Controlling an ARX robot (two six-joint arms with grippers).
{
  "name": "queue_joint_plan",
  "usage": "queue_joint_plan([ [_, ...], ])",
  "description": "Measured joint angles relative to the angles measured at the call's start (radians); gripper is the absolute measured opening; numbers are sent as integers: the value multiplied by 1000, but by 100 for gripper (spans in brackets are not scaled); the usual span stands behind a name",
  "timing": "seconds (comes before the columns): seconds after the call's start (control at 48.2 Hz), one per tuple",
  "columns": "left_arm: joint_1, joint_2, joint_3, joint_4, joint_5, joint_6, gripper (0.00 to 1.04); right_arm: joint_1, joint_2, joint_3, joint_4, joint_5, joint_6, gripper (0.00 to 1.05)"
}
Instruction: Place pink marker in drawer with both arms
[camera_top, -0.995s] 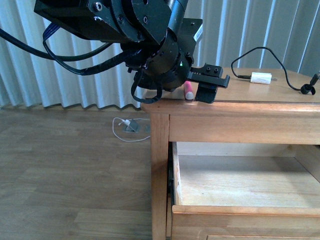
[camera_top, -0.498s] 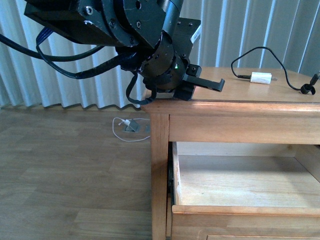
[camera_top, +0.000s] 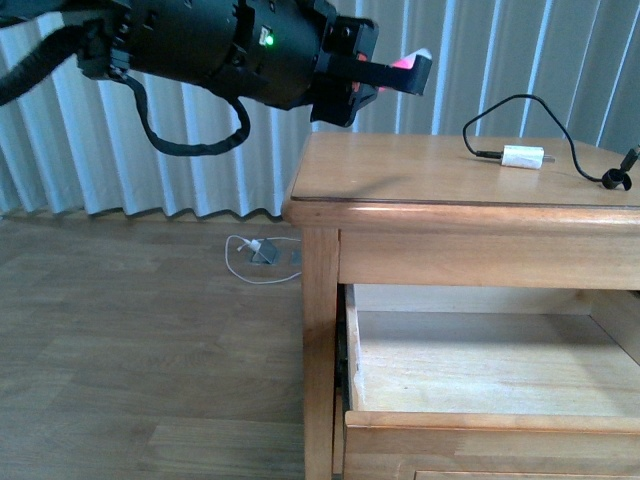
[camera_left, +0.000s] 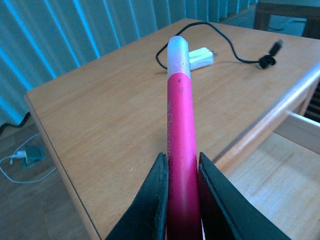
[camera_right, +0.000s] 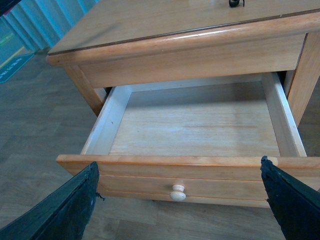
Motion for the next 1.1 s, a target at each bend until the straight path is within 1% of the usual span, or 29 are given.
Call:
queue_joint_plan([
  [0.104,-20,-10,-43,-1,40,75,15,0,0,0,0,0,0,96],
  [0.29,-56,19,-66,-1,51,130,15,0,0,0,0,0,0,96],
  [0.643,-105,180,-59,0,18,142,15,0,0,0,0,0,0,96],
  [1.016,-124,285,-16,-1,-27,146,15,0,0,0,0,0,0,96],
  [1.037,-125,287,-16,-1,-31,145,16,0,0,0,0,0,0,96],
  [1.057,-125,290,-15,-1,-33,146,22,0,0,0,0,0,0,96],
  [1.099,-126,292,-14,-2,-38,146,29,0,0,0,0,0,0,96],
])
